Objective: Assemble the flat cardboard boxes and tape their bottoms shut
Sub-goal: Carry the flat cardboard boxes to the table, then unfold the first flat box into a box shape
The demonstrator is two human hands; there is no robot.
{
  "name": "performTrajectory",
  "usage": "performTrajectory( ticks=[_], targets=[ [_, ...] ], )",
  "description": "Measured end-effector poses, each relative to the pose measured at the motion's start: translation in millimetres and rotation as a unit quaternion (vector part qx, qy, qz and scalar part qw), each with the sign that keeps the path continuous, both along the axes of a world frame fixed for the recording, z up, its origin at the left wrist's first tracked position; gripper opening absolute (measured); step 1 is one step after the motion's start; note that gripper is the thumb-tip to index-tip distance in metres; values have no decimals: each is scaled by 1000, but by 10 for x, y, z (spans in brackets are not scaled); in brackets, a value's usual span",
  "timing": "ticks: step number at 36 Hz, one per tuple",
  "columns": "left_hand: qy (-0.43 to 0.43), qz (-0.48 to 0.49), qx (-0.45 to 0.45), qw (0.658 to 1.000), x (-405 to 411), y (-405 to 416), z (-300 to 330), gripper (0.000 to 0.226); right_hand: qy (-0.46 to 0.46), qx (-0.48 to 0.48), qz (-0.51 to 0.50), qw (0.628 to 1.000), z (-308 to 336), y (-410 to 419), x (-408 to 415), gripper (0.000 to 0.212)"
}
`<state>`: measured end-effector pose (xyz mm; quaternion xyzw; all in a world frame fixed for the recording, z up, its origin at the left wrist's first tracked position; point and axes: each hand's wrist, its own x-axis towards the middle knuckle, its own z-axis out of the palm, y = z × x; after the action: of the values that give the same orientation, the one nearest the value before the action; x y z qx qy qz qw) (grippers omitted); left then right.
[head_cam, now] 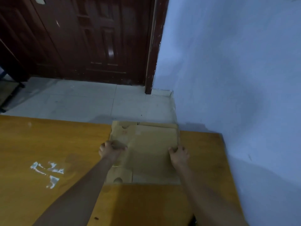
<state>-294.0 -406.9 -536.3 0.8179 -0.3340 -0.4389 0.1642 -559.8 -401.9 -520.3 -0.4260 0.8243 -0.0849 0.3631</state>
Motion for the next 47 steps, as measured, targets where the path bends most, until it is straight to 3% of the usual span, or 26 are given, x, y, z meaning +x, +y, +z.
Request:
performTrajectory(
  ticks=[4, 8, 14, 24, 26, 30, 32, 35, 38, 43, 47],
  targets=[
    [102, 32, -57, 993, 45, 88, 124, 79, 12, -16, -41, 999, 121, 70, 91, 60],
    [187, 41, -75, 979, 95, 193, 300, 74, -100, -92, -108, 985, 235, 194, 141, 49],
    [252, 32, -116, 960, 209, 451, 469, 72, -158, -135, -139, 968, 387, 523, 198, 48],
    [328, 44, -187, 925, 301, 1156, 711, 46, -265, -198, -132, 934, 576, 1437, 228, 37],
    [340, 51, -192, 919, 282, 1342, 785, 53, -285, -210, -122, 927, 574, 1636, 231, 39],
    [368, 79, -182, 908, 309, 1714, 624, 95, -324, -205, -102, 918, 551, 2064, 237, 50],
    [380, 86, -188, 902, 316, 1873, 462, 99, -353, -194, -97, 910, 570, 2296, 266, 56],
    [384, 64, -194, 900, 173, 2206, 830, 74, -378, -176, -80, 905, 591, 2618, 330, 67],
    [412, 52, -184, 891, 77, 2417, 952, 51, -399, -187, -70, 895, 586, 2900, 429, 53],
    [410, 78, -183, 890, 155, 2641, 876, 34, -424, -179, -80, 884, 551, 3247, 517, 54],
    [386, 72, -183, 901, 272, 2721, 857, 31, -448, -159, -120, 872, 666, 3397, 535, 43]
  ],
)
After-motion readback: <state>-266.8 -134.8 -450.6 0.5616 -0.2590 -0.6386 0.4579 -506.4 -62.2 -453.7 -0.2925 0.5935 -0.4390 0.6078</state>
